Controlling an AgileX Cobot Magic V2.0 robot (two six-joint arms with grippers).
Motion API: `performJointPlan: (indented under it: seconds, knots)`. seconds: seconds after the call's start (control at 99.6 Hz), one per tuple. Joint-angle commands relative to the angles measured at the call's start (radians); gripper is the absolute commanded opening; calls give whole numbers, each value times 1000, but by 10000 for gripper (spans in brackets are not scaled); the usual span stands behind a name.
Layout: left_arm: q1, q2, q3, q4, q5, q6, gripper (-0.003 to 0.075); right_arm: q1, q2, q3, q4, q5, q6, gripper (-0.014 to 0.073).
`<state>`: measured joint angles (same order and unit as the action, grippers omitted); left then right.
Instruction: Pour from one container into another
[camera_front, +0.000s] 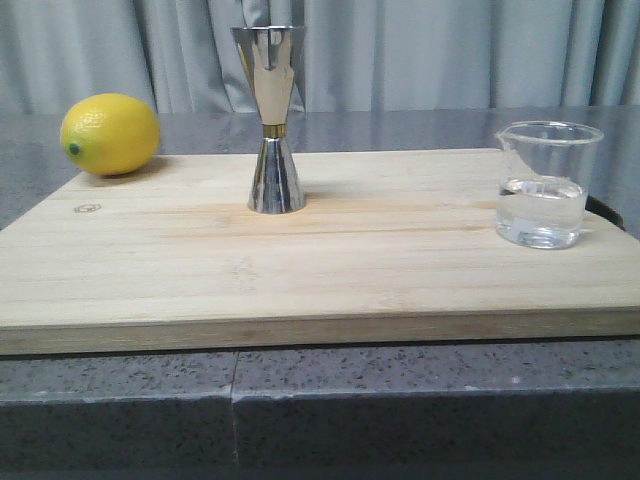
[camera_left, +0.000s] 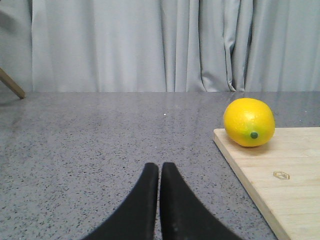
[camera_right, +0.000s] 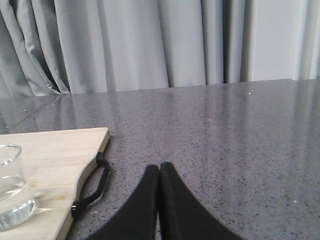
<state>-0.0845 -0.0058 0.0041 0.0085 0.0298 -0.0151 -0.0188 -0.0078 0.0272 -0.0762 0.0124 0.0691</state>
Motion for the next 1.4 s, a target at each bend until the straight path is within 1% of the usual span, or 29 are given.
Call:
performJointPlan:
  seconds: [0.0,0.713,1.044,1.125,1.165,1.235,1.386]
  knots:
    - [1,-25,3,-8,-80,-5,-19,-6,-23,15,-11,-88,-8,-65]
    - [1,-25,3,-8,-80,-5,-19,-6,-23,15,-11,-88,-8,-65]
    - [1,-25,-1,-8,-107,-5,-19,-6,-23,15,-13,-91,-8,-65]
    - [1,-25,-19,-61,-107,-5,-19,-6,-23,8,-13,-91,-8,-65]
    - [1,-25,-33,-89,-107,-5,-19,-6,-23,-4,-13,-78,-8,-65]
    - [1,-25,-67,-91,-89,-5,-19,-6,-23,-37,-13,-37,-8,-65]
    - [1,15,-170,-82,45,-5,-19,-6,0,-159,-13,99,-8,-65]
